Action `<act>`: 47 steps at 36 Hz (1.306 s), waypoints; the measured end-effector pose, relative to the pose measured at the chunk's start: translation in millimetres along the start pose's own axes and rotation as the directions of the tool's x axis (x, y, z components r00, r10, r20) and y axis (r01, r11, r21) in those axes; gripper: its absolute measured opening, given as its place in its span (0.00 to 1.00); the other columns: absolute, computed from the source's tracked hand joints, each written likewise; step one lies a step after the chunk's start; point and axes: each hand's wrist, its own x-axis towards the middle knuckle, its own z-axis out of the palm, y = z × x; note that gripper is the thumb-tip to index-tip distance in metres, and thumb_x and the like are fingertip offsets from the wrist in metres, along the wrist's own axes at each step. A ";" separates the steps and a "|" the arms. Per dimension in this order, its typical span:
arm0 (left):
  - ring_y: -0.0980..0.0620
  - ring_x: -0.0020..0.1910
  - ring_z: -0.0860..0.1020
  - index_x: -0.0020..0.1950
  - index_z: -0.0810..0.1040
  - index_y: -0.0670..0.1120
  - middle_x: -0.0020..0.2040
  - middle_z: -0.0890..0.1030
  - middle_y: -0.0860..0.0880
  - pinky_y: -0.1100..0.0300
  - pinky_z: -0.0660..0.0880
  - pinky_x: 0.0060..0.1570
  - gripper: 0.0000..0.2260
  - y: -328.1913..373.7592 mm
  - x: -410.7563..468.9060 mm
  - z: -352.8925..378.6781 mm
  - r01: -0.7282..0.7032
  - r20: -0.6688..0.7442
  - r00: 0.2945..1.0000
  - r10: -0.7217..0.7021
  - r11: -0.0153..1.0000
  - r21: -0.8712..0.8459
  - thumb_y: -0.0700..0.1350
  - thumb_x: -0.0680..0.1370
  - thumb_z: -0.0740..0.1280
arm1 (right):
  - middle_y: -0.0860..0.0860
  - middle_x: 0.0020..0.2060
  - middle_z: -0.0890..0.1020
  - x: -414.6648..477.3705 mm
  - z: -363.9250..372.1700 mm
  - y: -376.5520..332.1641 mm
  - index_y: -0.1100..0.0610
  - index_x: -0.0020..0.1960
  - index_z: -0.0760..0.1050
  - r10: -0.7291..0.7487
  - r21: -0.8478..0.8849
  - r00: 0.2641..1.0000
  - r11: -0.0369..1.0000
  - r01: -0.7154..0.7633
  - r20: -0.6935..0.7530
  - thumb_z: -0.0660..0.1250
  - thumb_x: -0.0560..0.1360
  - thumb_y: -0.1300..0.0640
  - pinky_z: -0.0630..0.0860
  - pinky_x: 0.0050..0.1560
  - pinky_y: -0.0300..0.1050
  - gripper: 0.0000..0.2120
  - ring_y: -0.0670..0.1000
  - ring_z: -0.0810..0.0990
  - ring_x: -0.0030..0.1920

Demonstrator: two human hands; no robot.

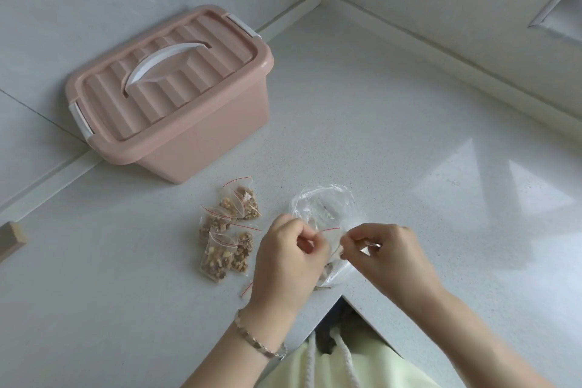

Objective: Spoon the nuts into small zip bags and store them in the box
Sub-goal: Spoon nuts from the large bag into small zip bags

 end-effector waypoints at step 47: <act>0.57 0.46 0.74 0.55 0.69 0.50 0.44 0.79 0.54 0.54 0.69 0.57 0.20 -10.4 -1.1 17.4 -0.443 0.078 0.896 0.437 0.869 0.221 0.55 0.67 0.68 | 0.44 0.39 0.82 5.5 -7.2 -13.8 0.47 0.40 0.72 0.094 -0.249 0.995 0.965 -0.080 0.046 0.67 0.70 0.56 0.75 0.42 0.38 0.05 0.45 0.79 0.42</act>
